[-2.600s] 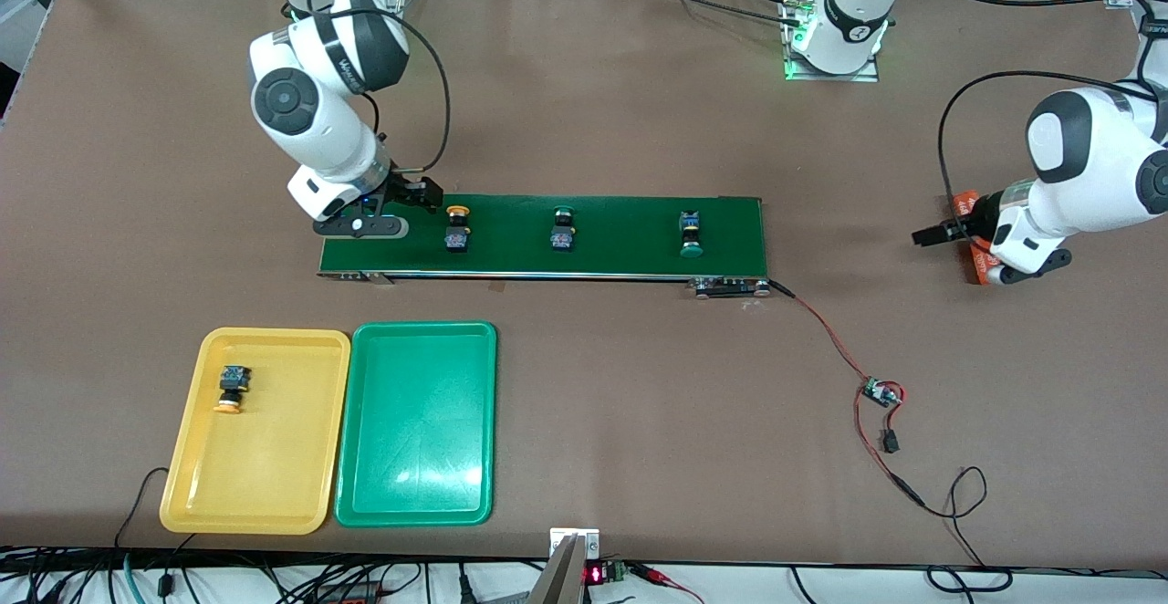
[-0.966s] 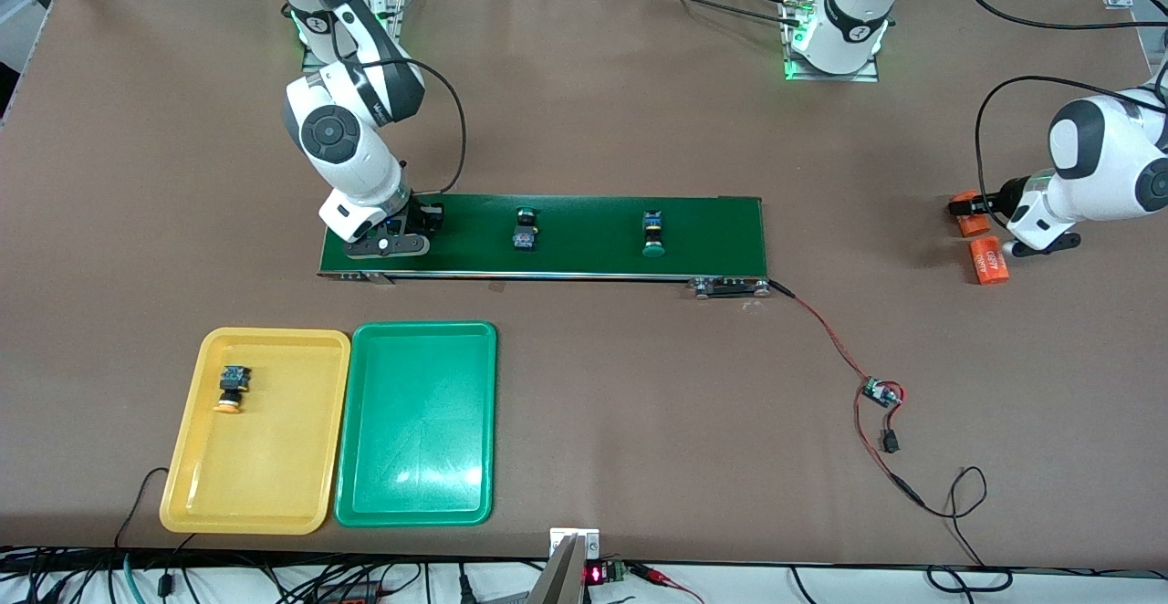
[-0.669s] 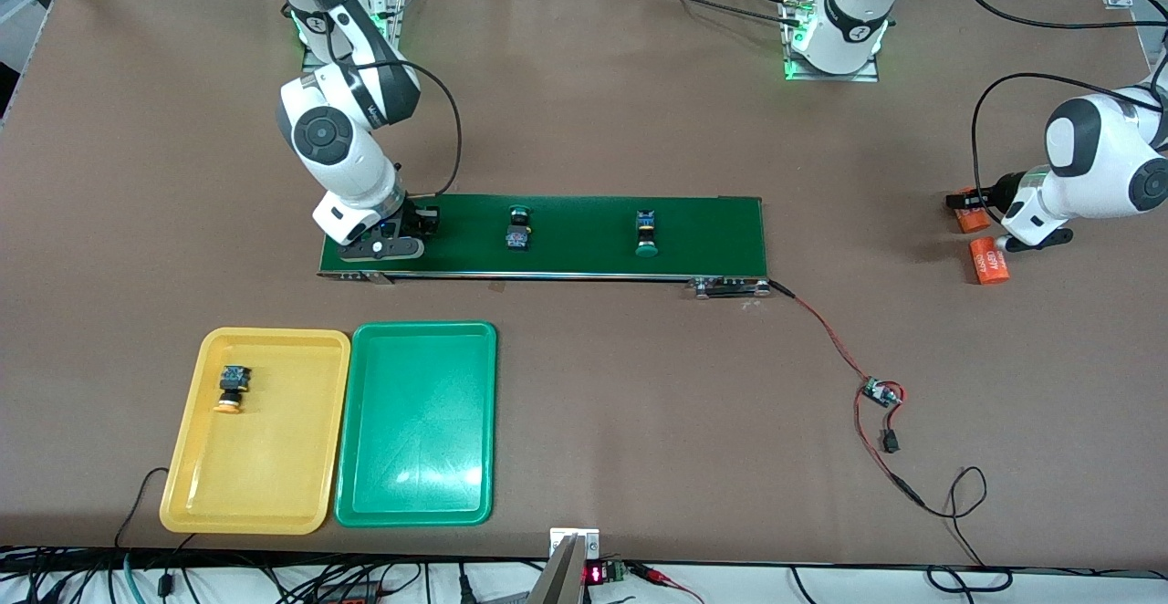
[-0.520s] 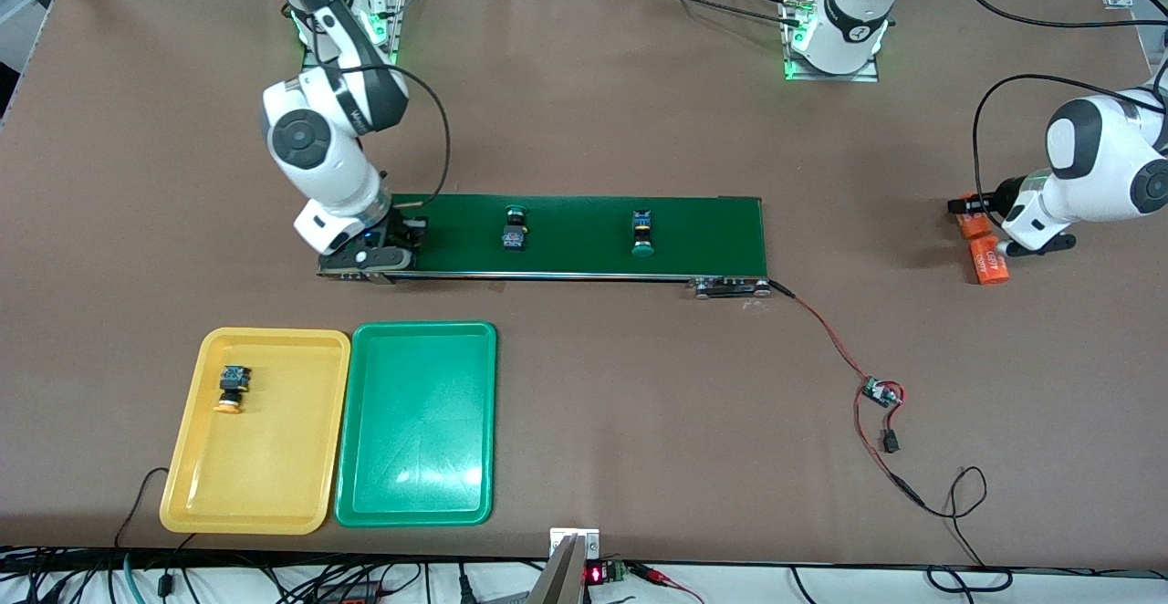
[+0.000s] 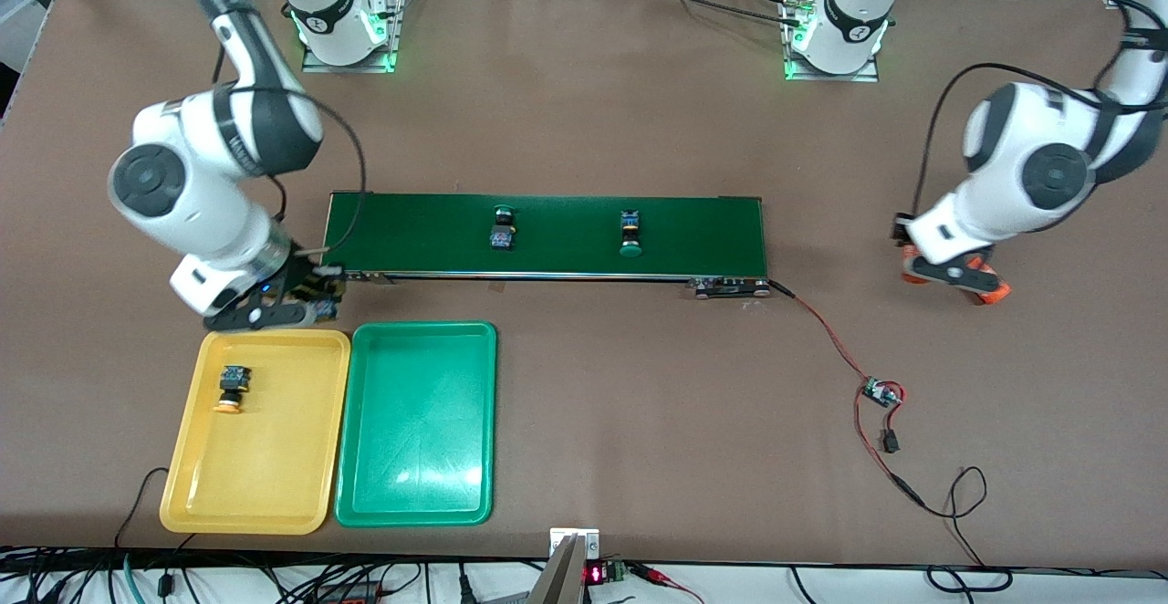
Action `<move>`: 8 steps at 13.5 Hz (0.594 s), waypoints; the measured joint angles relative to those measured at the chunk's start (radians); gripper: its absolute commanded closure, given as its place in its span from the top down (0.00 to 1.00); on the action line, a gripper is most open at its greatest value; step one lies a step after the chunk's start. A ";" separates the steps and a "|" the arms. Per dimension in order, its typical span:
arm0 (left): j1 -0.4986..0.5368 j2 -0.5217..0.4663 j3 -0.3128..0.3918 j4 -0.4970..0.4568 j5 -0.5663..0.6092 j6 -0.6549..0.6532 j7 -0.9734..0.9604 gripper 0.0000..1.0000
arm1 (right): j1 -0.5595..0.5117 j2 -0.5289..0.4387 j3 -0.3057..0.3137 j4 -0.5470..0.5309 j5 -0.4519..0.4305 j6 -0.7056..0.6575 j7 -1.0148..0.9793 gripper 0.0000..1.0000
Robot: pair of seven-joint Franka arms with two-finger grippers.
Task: Sort buttons by color to trays
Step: 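Place the button in the yellow tray while the left gripper places cylinder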
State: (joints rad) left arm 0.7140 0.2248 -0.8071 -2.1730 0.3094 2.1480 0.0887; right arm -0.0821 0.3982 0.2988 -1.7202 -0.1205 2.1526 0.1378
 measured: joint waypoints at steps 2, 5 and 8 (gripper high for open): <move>-0.127 -0.013 -0.010 0.002 -0.016 0.000 0.055 0.00 | -0.024 0.090 -0.014 0.083 0.000 -0.002 -0.057 0.12; -0.327 -0.031 -0.027 0.004 -0.015 0.002 0.097 0.00 | -0.032 0.218 -0.058 0.202 0.000 -0.001 -0.140 0.13; -0.424 -0.034 -0.028 0.003 0.015 0.019 0.248 0.00 | -0.036 0.306 -0.086 0.260 0.000 0.022 -0.177 0.22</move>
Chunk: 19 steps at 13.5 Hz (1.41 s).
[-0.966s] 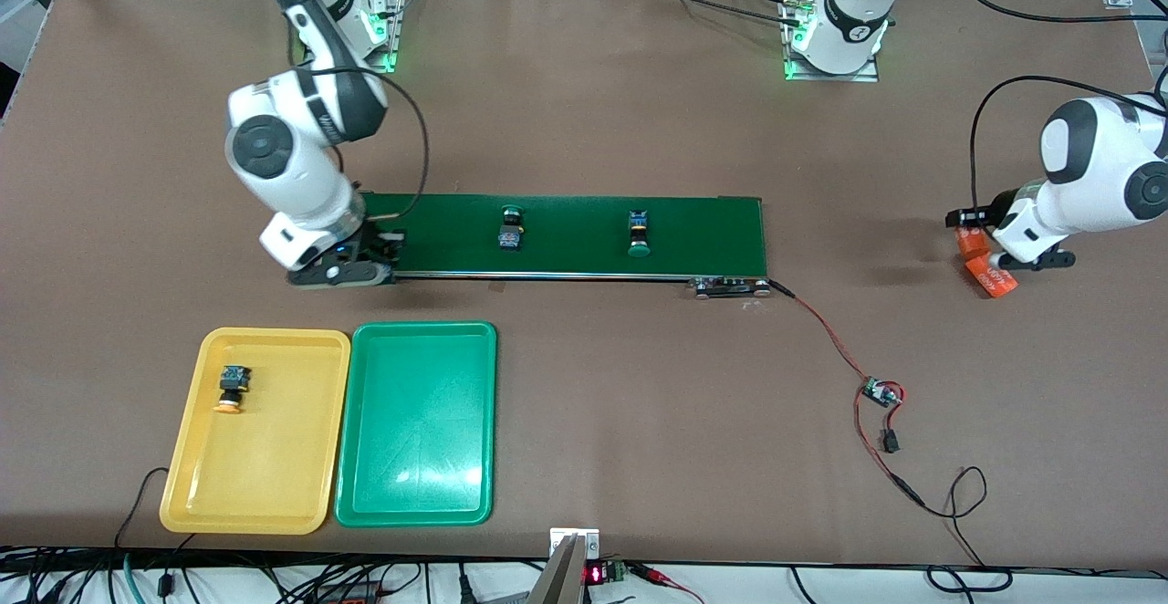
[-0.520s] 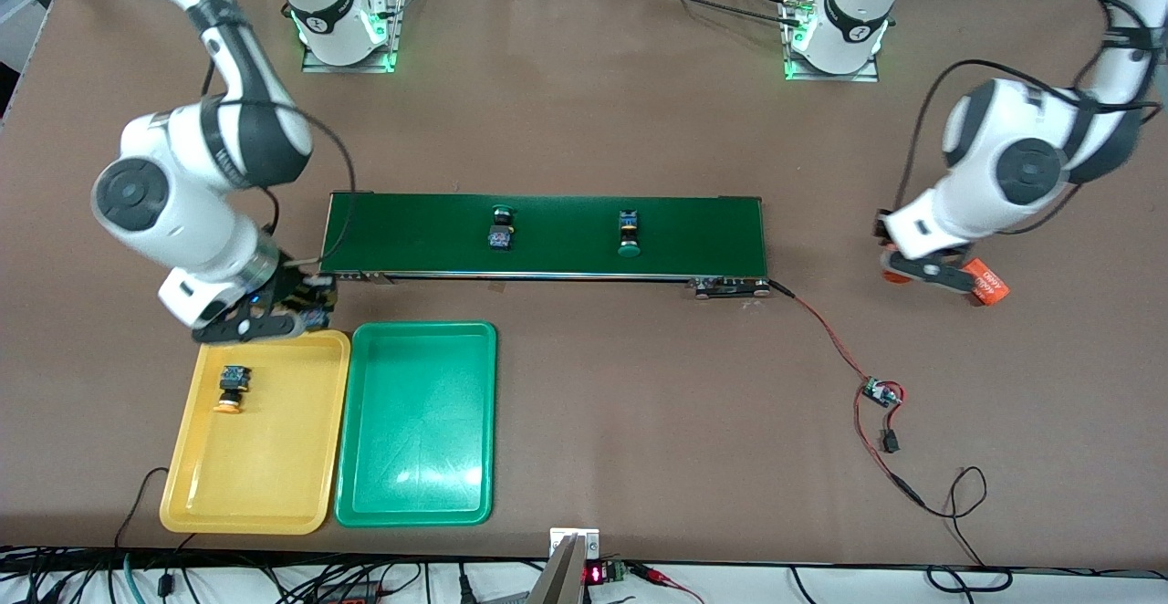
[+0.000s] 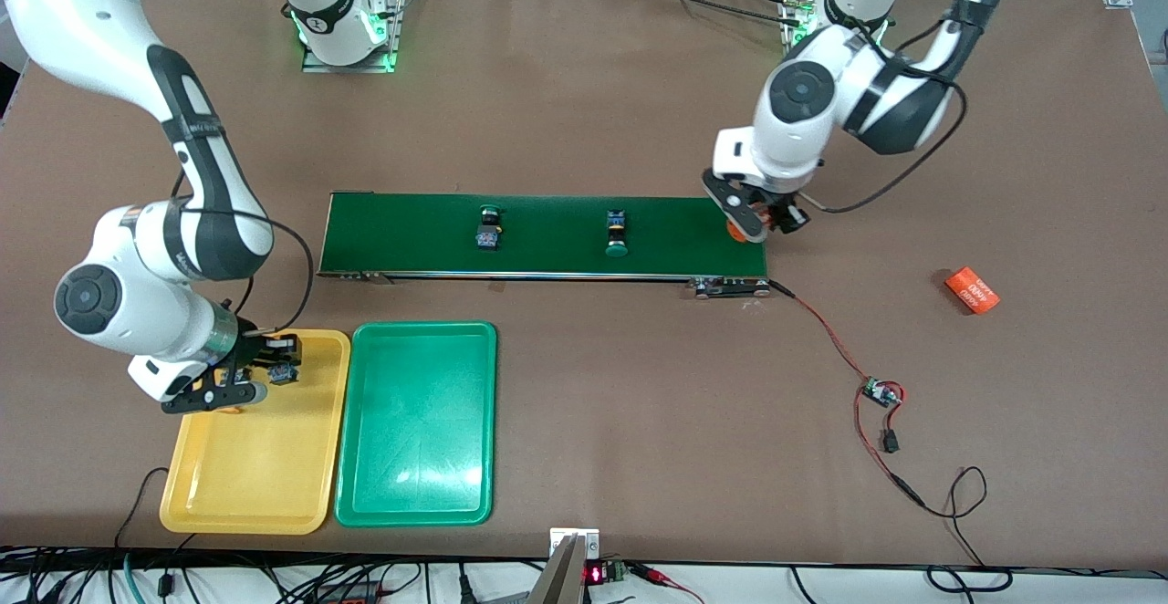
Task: Sort buttons by color to trays
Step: 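Place the button in the yellow tray while the left gripper places cylinder, then move the right gripper back to the belt while the left reaches cylinder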
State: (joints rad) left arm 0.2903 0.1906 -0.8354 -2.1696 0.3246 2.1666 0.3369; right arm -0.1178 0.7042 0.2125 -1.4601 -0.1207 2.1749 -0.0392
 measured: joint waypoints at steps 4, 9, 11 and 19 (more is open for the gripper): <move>-0.022 0.031 0.002 -0.007 0.090 0.064 0.212 0.00 | -0.006 0.060 -0.022 0.010 0.000 0.065 -0.010 0.42; -0.058 0.129 0.010 -0.008 0.241 0.074 0.225 0.01 | -0.011 0.077 -0.032 0.011 0.000 0.095 -0.010 0.83; -0.064 0.152 0.013 -0.008 0.267 0.074 0.225 0.05 | -0.008 0.076 -0.030 0.015 0.000 0.097 -0.011 0.87; -0.111 0.197 0.120 0.005 0.312 0.154 0.226 1.00 | 0.040 -0.115 -0.025 -0.113 0.116 -0.048 0.026 1.00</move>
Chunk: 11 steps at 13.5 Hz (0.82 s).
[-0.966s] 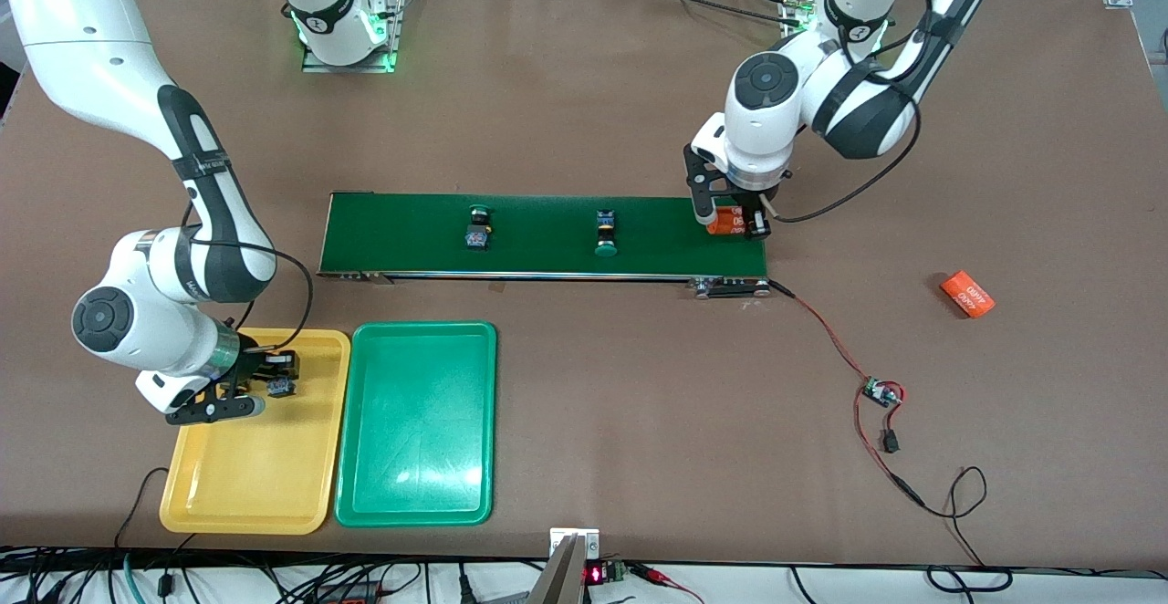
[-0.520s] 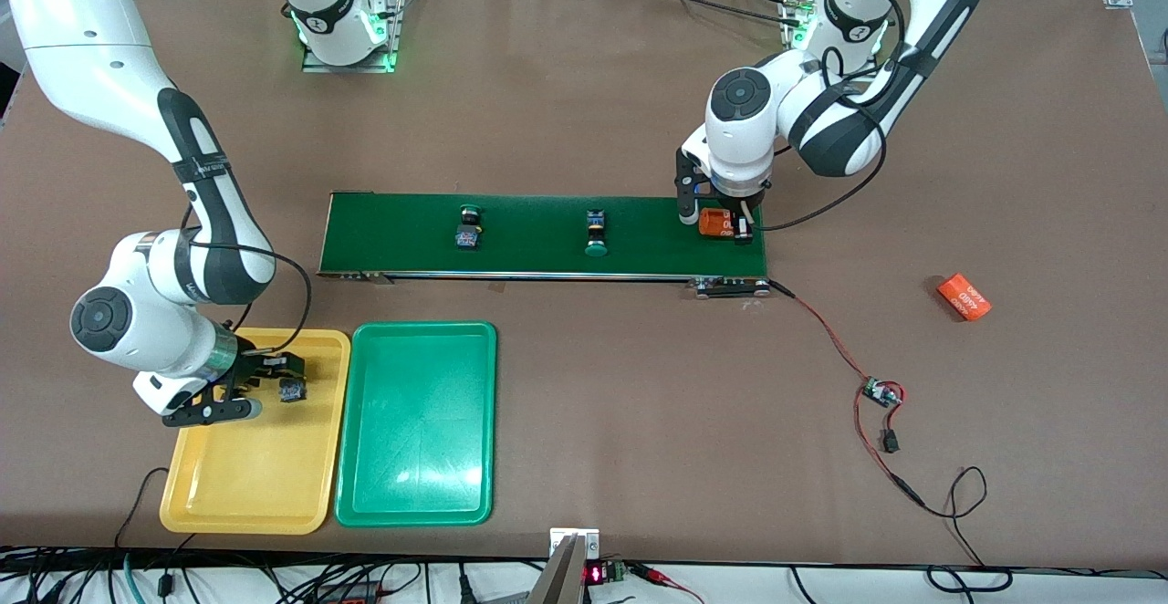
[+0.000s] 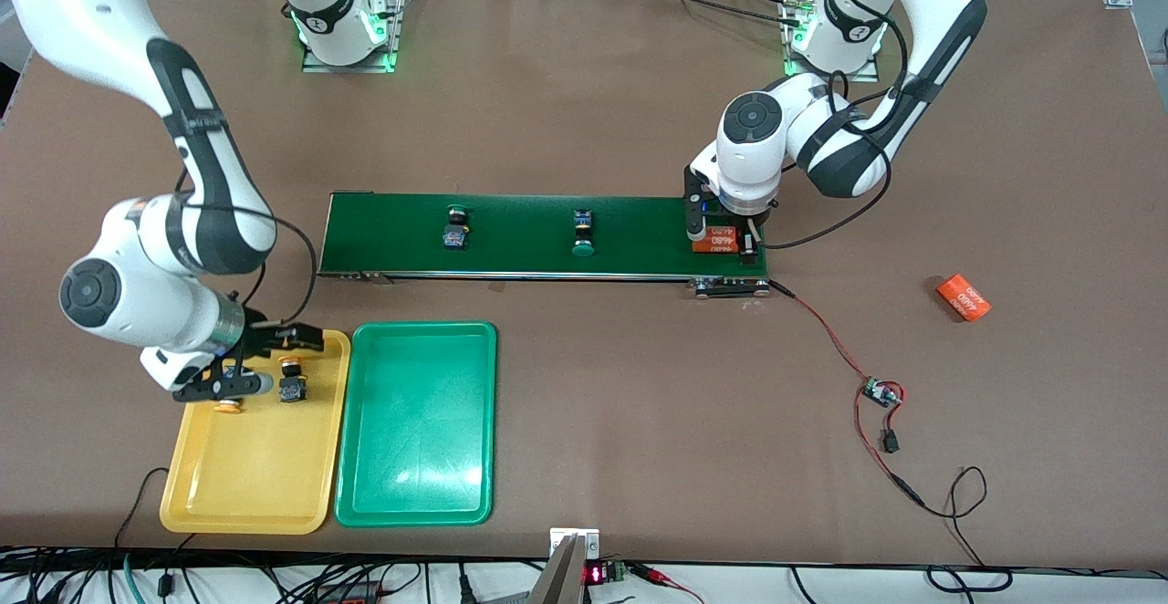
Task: Sort buttons by color to trays
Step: 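Move the right gripper back to the belt while the left reaches cylinder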
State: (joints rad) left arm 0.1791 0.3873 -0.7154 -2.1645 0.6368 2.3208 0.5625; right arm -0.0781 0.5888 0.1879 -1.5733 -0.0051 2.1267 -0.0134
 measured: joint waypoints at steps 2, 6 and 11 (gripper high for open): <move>0.002 -0.027 0.036 0.027 -0.016 0.001 -0.006 1.00 | 0.020 -0.070 0.003 -0.051 0.001 -0.047 0.054 1.00; 0.102 -0.137 0.147 0.051 -0.084 -0.006 -0.002 1.00 | 0.041 -0.200 0.045 -0.212 0.001 -0.067 0.178 1.00; 0.380 -0.122 0.249 0.074 -0.219 0.014 -0.071 1.00 | 0.043 -0.336 0.112 -0.445 0.001 0.055 0.272 1.00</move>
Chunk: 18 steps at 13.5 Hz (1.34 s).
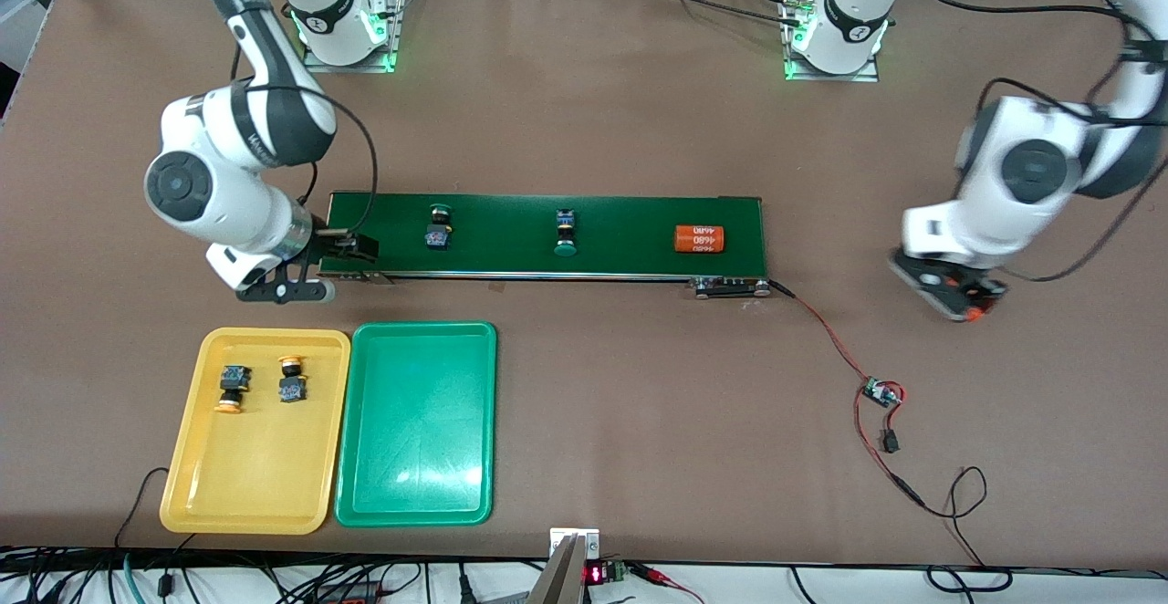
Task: Sort buttons by color to trays
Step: 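Move the right gripper back to the belt while the left reaches cylinder, then grasp a belt button with the right gripper while the left grasps cylinder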
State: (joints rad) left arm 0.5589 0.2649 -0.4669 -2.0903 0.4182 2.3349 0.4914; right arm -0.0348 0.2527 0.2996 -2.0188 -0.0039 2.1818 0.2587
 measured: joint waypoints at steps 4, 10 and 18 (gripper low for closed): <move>0.031 0.046 0.106 0.048 -0.109 0.003 -0.302 1.00 | 0.004 -0.049 0.062 -0.185 -0.001 0.210 0.116 1.00; 0.025 0.178 0.140 0.122 -0.256 0.003 -0.675 1.00 | 0.056 -0.048 0.079 -0.252 -0.003 0.266 0.195 1.00; 0.022 0.281 0.207 0.149 -0.287 0.075 -0.700 1.00 | 0.067 0.001 0.078 -0.265 -0.067 0.267 0.196 0.57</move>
State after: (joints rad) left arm 0.5811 0.5459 -0.2595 -1.9415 0.1314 2.4096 -0.2088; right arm 0.0322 0.2538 0.3778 -2.2835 -0.0713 2.4491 0.4552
